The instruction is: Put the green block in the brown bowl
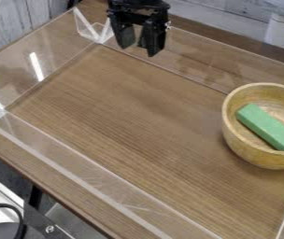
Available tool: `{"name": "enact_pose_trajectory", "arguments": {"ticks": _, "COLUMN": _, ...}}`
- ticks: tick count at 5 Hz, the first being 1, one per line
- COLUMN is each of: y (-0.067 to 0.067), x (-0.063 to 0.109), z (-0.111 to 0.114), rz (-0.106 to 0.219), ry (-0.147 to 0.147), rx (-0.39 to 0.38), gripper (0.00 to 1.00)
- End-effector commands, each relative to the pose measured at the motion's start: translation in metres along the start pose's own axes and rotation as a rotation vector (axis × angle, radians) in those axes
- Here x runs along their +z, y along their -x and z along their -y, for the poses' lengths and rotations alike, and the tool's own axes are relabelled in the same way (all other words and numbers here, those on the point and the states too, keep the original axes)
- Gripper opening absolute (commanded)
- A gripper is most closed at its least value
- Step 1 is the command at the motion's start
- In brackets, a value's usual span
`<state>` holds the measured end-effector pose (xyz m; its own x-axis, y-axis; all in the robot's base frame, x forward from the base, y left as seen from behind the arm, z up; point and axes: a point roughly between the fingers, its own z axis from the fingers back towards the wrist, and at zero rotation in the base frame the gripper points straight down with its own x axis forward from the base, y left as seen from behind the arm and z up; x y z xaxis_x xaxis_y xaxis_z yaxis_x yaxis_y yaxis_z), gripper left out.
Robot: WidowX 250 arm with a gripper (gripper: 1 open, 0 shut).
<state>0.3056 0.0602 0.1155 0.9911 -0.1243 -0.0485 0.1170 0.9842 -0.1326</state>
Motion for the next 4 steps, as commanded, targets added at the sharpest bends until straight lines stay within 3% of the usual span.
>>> {"name": "enact_pose_trajectory", "arguments": {"ticks": 1, "y": -0.0064, "x": 0.0211, "z": 0.0001, "rz": 0.039, "ry": -0.101, "rx": -0.028, "gripper": 1.00}}
{"name": "enact_pose_trajectory", "arguments": {"ticks": 2, "y": -0.0127, "x": 0.0173, "z": -0.0037, "rz": 0.008, "ry": -0.165, "rx": -0.036, "gripper": 1.00}}
{"name": "enact_pose_trajectory", "arguments": {"ticks": 4, "y": -0.0121, "x": 0.0145, "z": 0.0017, "rz": 0.000, "ry": -0.187, "rx": 0.038, "gripper": 1.00}}
